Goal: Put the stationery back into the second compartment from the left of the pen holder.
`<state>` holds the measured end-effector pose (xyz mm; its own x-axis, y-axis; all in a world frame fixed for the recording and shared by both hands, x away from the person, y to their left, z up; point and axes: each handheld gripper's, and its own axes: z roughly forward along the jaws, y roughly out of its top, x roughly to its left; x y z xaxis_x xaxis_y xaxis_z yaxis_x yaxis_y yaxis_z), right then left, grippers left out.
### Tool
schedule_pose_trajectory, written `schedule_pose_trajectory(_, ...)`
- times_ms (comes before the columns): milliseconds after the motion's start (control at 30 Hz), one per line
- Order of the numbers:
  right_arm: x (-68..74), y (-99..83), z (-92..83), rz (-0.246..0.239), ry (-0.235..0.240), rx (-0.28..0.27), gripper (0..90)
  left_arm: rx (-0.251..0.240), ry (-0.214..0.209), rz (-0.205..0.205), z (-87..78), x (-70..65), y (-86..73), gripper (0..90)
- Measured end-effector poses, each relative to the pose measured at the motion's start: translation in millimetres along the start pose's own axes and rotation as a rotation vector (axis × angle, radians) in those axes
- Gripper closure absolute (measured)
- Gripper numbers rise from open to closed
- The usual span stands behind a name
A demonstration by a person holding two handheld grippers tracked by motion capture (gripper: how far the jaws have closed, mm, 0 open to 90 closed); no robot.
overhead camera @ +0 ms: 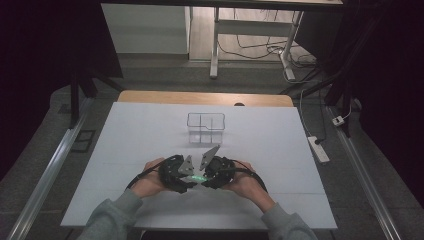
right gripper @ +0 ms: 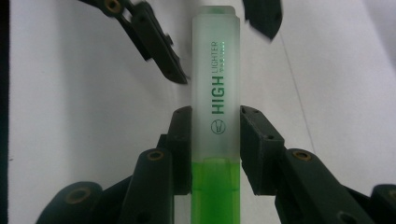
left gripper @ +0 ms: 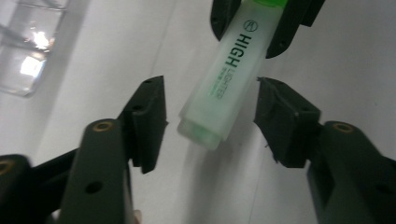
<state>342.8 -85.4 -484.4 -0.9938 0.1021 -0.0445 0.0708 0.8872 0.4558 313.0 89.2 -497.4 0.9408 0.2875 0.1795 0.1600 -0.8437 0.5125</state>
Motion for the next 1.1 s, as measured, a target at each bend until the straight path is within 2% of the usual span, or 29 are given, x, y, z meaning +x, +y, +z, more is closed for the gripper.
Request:
schedule_pose_trajectory(33, 0.1, 0.4, 0.7, -0.012, 0.001, -0.009, 66.4, 0.000, -0.005, 0.008, 1.1, -1.5, 0.2, 50.8)
schedule_pose_trajectory(67, 1.8, 1.2, -0.1, -0.002, -0.002, 0.005, 66.4, 0.013, -0.004, 0.024, 1.6, -2.3, 0.4, 51.9)
schedule_pose_trajectory(200, 3.3, 1.0, 0.6, -0.025, 0.019, 0.023, 66.3, 0.041, -0.032, 0.065, 4.6, -5.5, -0.4, 57.5)
schedule_pose_trajectory(233, 3.5, 1.3, 0.3, -0.032, 0.023, 0.028, 66.2, 0.065, -0.041, 0.097, 3.2, -3.7, -0.1, 58.2)
schedule_pose_trajectory(267, 3.5, 0.8, 1.5, -0.040, 0.027, 0.013, 65.9, 0.061, -0.048, 0.100, 3.2, -4.1, -0.3, 59.0)
schedule_pose_trajectory(300, 3.6, 0.5, 0.6, -0.039, 0.028, 0.024, 65.3, 0.062, -0.056, 0.106, 2.9, -4.2, -0.2, 59.8)
schedule_pose_trajectory(333, 3.1, 0.2, 0.8, -0.038, 0.027, 0.015, 64.4, 0.039, -0.067, 0.085, 3.9, -6.0, -0.8, 60.8)
schedule_pose_trajectory(367, 2.8, -0.4, 0.6, -0.026, 0.030, 0.010, 63.3, 0.046, -0.067, 0.103, 3.0, -4.5, -0.6, 61.8)
schedule_pose_trajectory(467, 0.5, -1.6, -1.6, -0.010, 0.014, 0.001, 59.7, 0.010, -0.058, 0.069, 1.2, -5.5, -1.6, 64.1)
schedule_pose_trajectory(500, -0.4, -1.9, -2.7, -0.007, 0.007, 0.000, 59.1, 0.004, -0.068, 0.073, 0.8, -4.3, -1.8, 64.2)
schedule_pose_trajectory(533, -1.3, -2.5, -2.2, 0.004, 0.026, -0.017, 58.4, -0.002, -0.065, 0.063, 0.3, -4.1, -2.5, 64.3)
schedule_pose_trajectory(633, -3.6, -3.0, -4.3, 0.025, 0.011, -0.035, 54.0, -0.010, -0.055, 0.045, -0.3, -1.7, -4.8, 64.5)
schedule_pose_trajectory(733, -6.8, -4.6, -8.0, 0.054, -0.021, -0.070, 46.9, -0.024, -0.050, 0.024, -2.4, 1.3, -6.6, 64.5)
schedule_pose_trajectory(833, -9.4, -7.7, -13.1, 0.106, -0.041, -0.113, 42.4, -0.035, -0.031, 0.001, -4.3, 3.6, -8.7, 64.5)
schedule_pose_trajectory(933, -12.0, -11.3, -18.6, 0.132, -0.077, -0.144, 38.2, -0.046, -0.010, -0.022, -6.3, 7.3, -11.8, 64.4)
schedule_pose_trajectory(1100, -16.4, -17.4, -27.4, 0.185, -0.125, -0.196, 35.3, -0.070, 0.022, -0.071, -10.4, 12.0, -17.4, 64.4)
